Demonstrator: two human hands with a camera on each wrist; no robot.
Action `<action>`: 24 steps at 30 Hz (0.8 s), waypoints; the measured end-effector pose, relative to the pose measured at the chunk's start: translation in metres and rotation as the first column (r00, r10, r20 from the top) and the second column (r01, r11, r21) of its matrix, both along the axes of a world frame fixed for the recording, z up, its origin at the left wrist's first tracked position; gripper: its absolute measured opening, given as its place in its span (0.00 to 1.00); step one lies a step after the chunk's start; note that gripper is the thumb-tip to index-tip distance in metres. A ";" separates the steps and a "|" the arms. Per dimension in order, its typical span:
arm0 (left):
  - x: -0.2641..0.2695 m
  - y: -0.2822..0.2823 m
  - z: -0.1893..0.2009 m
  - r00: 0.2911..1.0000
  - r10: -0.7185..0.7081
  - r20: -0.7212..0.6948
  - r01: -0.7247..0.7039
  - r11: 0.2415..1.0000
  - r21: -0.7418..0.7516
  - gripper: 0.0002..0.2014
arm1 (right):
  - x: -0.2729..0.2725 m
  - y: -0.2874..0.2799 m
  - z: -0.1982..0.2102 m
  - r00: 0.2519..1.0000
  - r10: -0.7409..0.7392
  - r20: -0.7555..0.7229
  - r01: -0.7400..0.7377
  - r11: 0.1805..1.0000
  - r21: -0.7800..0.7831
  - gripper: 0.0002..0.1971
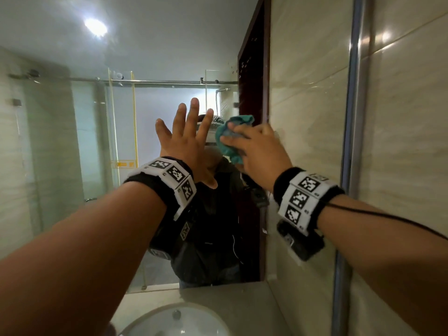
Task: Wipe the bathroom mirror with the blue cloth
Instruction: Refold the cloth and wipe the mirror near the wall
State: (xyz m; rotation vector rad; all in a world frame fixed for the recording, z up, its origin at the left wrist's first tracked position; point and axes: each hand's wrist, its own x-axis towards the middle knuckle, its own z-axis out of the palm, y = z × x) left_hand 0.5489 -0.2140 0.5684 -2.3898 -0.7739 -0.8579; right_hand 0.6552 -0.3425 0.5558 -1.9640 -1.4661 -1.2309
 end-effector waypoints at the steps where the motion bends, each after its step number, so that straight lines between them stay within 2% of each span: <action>1: -0.002 -0.003 0.003 1.000 0.017 0.001 -0.017 1.000 0.022 0.72 | 0.005 -0.008 0.007 1.000 -0.010 0.003 0.010 1.000 -0.001 0.25; 3: -0.002 -0.009 0.013 1.000 0.022 0.020 -0.023 0.996 0.082 0.68 | 0.026 -0.023 0.030 0.997 0.034 -0.070 -0.021 0.984 0.176 0.22; 5: 0.002 -0.013 0.024 1.000 -0.018 0.015 0.016 0.993 0.118 0.69 | 0.044 -0.040 0.051 0.949 0.216 -0.228 -0.084 0.875 0.476 0.20; 6: 0.007 -0.015 0.027 0.999 -0.044 0.007 0.043 0.992 0.117 0.70 | 0.051 -0.042 0.053 0.923 0.276 -0.268 -0.086 0.826 0.557 0.19; 7: 0.012 -0.016 0.028 0.998 -0.067 0.000 0.067 0.993 0.100 0.72 | 0.051 -0.041 0.051 0.923 0.261 -0.282 -0.064 0.827 0.559 0.19; 8: 0.017 -0.017 0.028 0.997 -0.079 -0.008 0.080 0.994 0.073 0.73 | 0.051 -0.035 0.041 0.949 0.182 -0.258 -0.028 0.863 0.504 0.21; 10: 0.027 -0.015 0.026 0.998 -0.066 -0.011 0.067 0.997 0.031 0.76 | 0.043 -0.020 0.013 0.991 0.052 -0.119 -0.011 0.948 0.317 0.24; 12: 0.032 -0.014 0.024 0.999 -0.042 0.001 0.042 0.999 0.016 0.77 | 0.037 -0.017 -0.006 0.998 0.060 -0.013 -0.058 0.988 0.141 0.25; 14: 0.033 -0.015 0.024 0.999 -0.039 0.009 0.038 0.999 0.006 0.78 | 0.041 -0.029 0.006 0.998 0.059 -0.005 -0.058 0.995 0.081 0.22; 15: 0.033 -0.015 0.024 0.999 -0.042 0.016 0.041 0.999 0.008 0.79 | 0.046 -0.035 0.018 0.996 0.082 -0.041 -0.076 0.988 0.132 0.21; 16: 0.033 -0.015 0.024 0.999 -0.046 0.021 0.046 0.999 0.013 0.79 | 0.054 -0.041 0.031 0.986 0.130 -0.103 -0.101 0.963 0.248 0.21; 18: 0.033 -0.016 0.023 0.998 -0.053 0.028 0.052 0.998 0.017 0.80 | 0.064 -0.048 0.047 0.935 0.267 -0.232 -0.114 0.848 0.517 0.21; 19: 0.032 -0.016 0.023 0.998 -0.053 0.032 0.052 0.998 0.019 0.80 | 0.063 -0.044 0.046 0.926 0.269 -0.264 -0.077 0.821 0.566 0.22; 21: 0.033 -0.016 0.023 0.998 -0.047 0.039 0.047 0.999 0.020 0.80 | 0.049 -0.032 0.029 0.954 0.165 -0.251 -0.033 0.888 0.459 0.25; 23: 0.033 -0.016 0.023 0.998 -0.046 0.048 0.045 0.999 0.021 0.80 | 0.031 -0.023 0.002 0.992 0.085 -0.094 -0.065 0.978 0.200 0.25; 24: 0.033 -0.017 0.023 0.998 -0.046 0.050 0.045 0.999 0.020 0.80 | 0.029 -0.025 -0.008 0.996 0.083 -0.028 -0.080 0.993 0.087 0.25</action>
